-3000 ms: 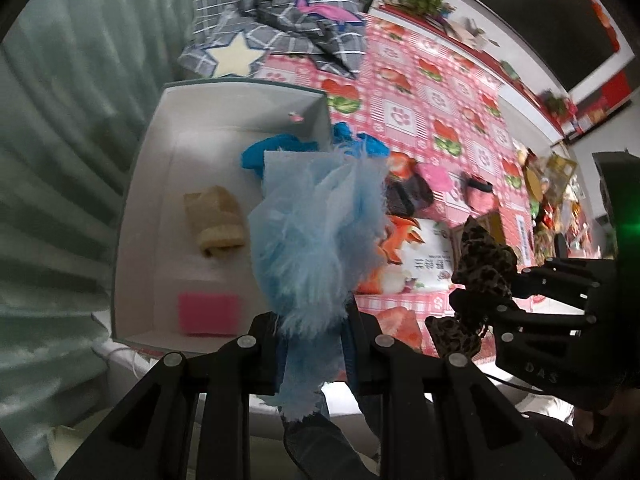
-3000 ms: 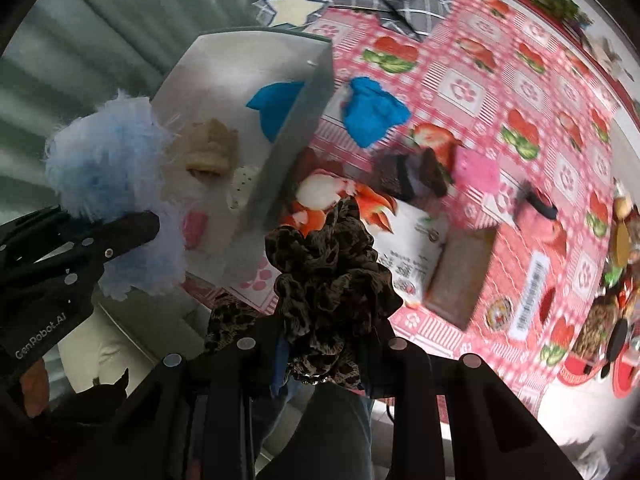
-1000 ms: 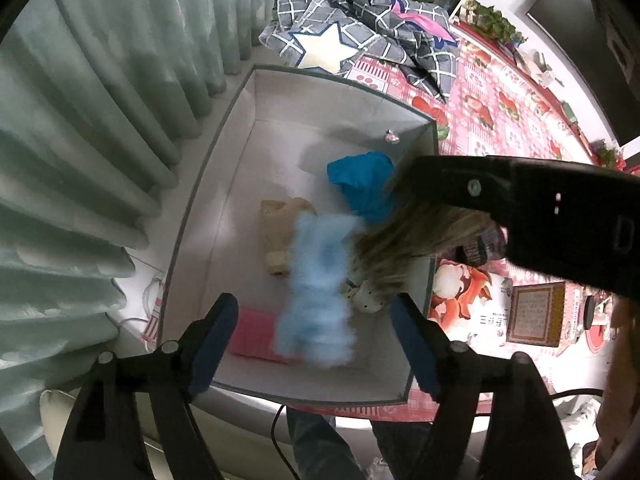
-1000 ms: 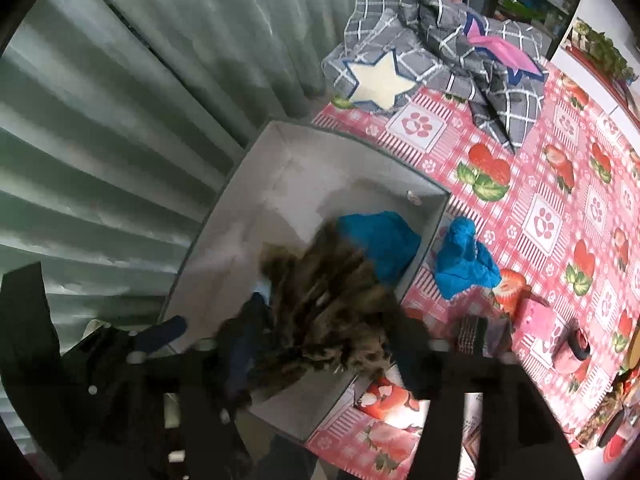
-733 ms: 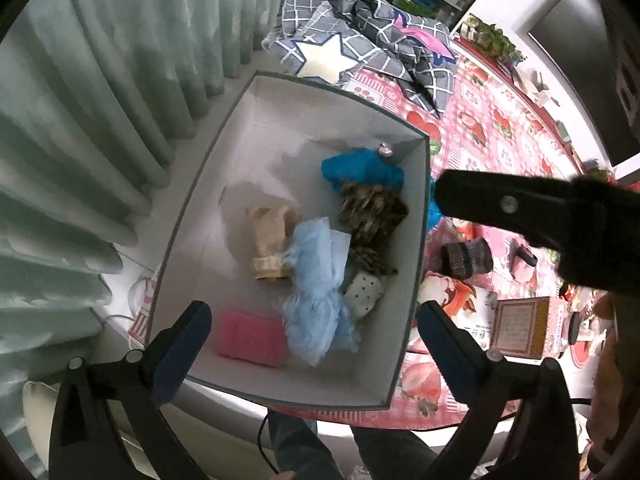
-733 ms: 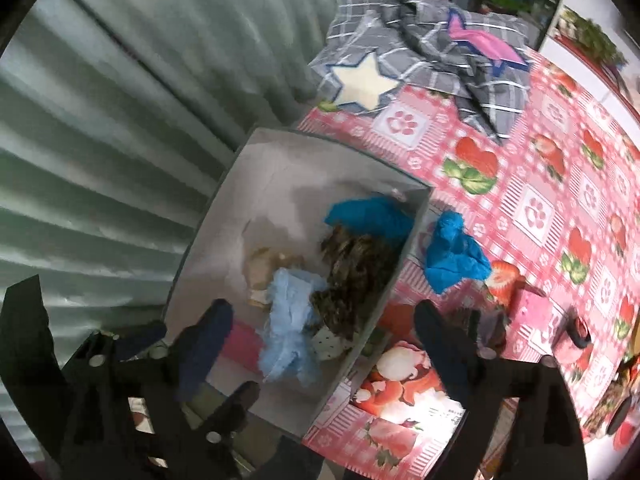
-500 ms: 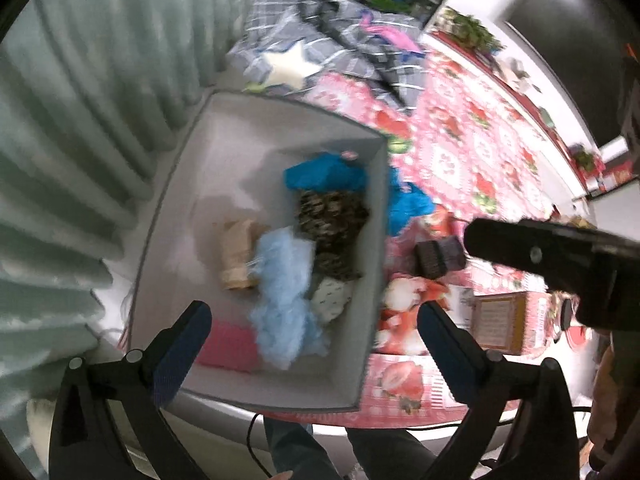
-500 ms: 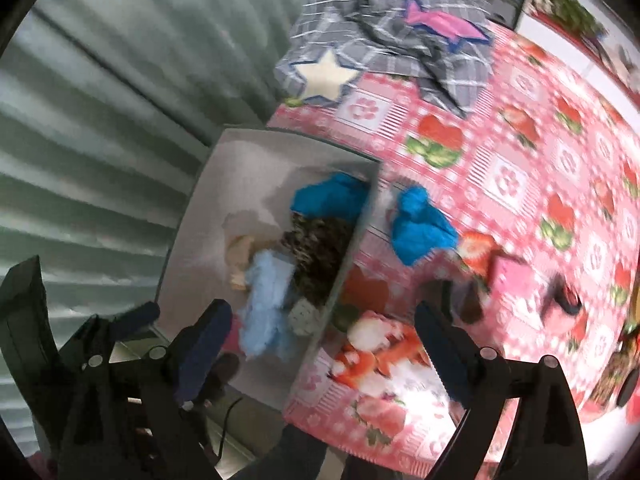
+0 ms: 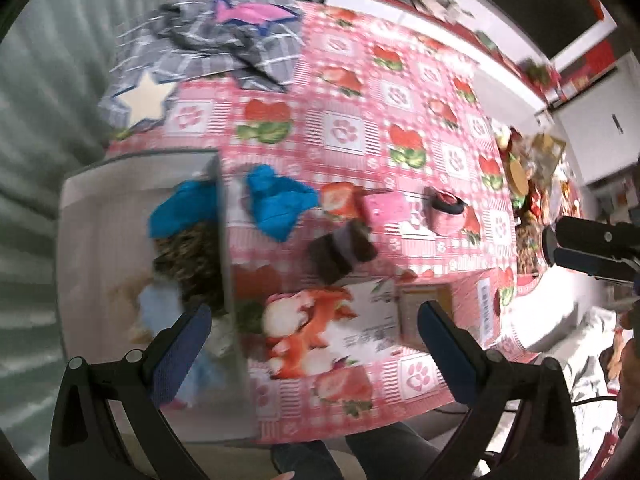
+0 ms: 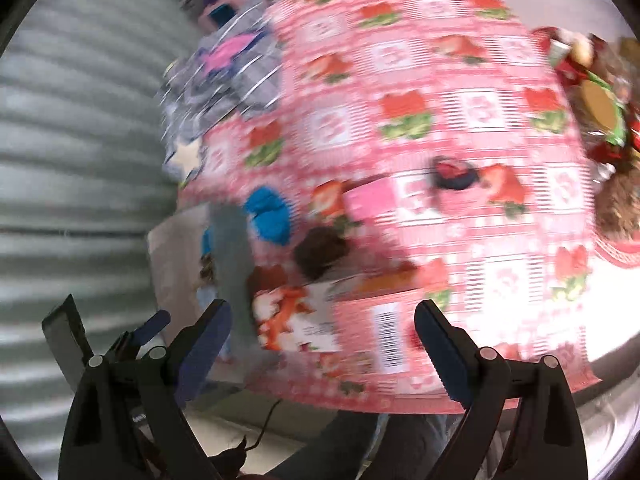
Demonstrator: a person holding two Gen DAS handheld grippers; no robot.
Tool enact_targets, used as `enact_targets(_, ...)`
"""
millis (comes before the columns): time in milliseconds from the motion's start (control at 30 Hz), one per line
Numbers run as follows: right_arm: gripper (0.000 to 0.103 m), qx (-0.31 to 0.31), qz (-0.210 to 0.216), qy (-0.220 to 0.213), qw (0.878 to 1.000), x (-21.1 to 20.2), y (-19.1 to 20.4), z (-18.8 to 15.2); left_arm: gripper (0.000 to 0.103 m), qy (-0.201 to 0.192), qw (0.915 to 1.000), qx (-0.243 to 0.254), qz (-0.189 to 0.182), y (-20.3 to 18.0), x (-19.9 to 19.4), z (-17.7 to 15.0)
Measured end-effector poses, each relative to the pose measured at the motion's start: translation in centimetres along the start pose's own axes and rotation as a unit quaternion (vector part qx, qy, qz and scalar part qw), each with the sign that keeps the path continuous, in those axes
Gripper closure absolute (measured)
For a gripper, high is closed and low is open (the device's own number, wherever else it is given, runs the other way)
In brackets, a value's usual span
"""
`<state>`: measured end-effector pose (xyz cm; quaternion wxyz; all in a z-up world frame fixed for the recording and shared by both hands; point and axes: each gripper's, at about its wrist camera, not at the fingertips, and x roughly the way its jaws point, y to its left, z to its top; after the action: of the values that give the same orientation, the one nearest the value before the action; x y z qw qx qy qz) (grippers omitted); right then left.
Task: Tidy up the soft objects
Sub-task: 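Move the left tool to the pink foam block while the right tool reaches the striped knit cap, then grasp the pink foam block with the left tool while the right tool grasps the striped cap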
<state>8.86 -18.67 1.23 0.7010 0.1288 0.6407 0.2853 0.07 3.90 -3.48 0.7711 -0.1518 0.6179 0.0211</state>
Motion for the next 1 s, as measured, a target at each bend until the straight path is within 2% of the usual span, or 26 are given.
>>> enact_targets(67, 0.009, 0.017, -0.01, -0.006, 1.0, -0.4, -2.1, 0.6, 0.0, 0.016, 0.9998, 0.013, 0.002, -1.7, 1.2, 1.4)
enact_targets(200, 0.009, 0.027, -0.056, -0.007, 0.998, 1.0, -5.8, 2.0, 0.0, 0.044, 0.9986, 0.029, -0.002, -4.1, 3.4, 3.6)
enact_targets(267, 0.009, 0.028, -0.09, -0.002, 0.996, 2.8, -7.6, 2.8, 0.0, 0.057, 0.9976, 0.038, 0.001, -5.2, 4.6, 4.8)
enact_targets(467, 0.009, 0.035, -0.129, 0.013, 0.991, 8.3, -11.4, 5.4, 0.0, 0.105, 0.993, 0.053, 0.01, -7.6, 8.6, 7.4)
enact_targets(800, 0.009, -0.003, -0.152, 0.024, 0.988, 17.3, -11.8, 9.8, 0.0, 0.187, 0.9813, 0.038, 0.026, -9.2, 16.3, 10.3)
enact_targets(1000, 0.01, -0.048, -0.167, 0.033, 0.984, 20.0, -11.9, 10.0, 0.0, 0.214, 0.976, 0.016, 0.037, -9.6, 19.7, 11.1)
